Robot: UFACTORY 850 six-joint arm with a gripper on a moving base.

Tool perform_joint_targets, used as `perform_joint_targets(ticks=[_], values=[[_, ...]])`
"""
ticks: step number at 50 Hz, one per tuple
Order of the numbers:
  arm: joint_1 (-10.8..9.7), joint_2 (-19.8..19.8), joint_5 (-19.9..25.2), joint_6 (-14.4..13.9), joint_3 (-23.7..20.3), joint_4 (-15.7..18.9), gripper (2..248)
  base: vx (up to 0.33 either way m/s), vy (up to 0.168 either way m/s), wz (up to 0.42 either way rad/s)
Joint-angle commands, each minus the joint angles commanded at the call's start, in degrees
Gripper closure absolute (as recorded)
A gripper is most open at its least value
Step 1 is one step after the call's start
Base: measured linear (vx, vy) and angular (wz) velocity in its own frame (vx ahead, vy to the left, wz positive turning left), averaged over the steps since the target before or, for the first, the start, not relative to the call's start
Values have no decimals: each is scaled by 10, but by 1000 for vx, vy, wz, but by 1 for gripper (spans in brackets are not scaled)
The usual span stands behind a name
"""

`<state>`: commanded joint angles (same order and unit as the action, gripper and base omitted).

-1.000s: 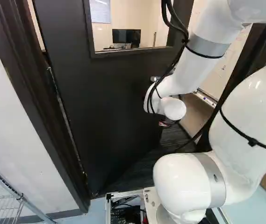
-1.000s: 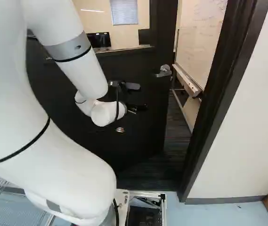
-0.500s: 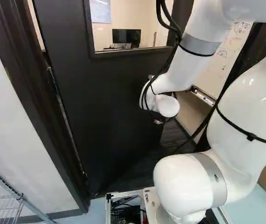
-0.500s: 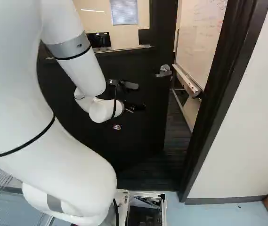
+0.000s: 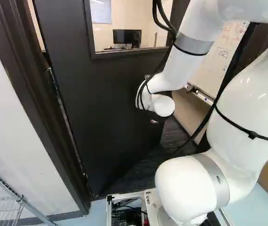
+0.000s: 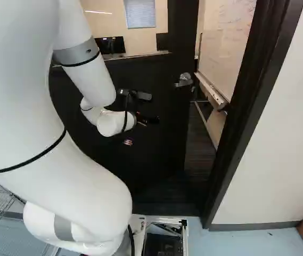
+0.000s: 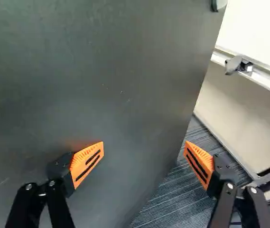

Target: Open the door and move inside

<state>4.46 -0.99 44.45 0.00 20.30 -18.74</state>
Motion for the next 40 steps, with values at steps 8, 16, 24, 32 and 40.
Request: perform_joint_targets(ticks=[8, 16, 24, 32, 40], values=[[15, 14, 0, 0, 14, 0, 3, 0, 0, 0], [29, 29, 0, 0, 30, 0, 3, 0, 0, 0], [42, 45, 0, 0, 47, 0, 3, 0, 0, 0], [54, 62, 0, 0, 65, 1, 3, 0, 0, 0], [65, 79, 0, 0, 83, 8, 3, 0, 0, 0]])
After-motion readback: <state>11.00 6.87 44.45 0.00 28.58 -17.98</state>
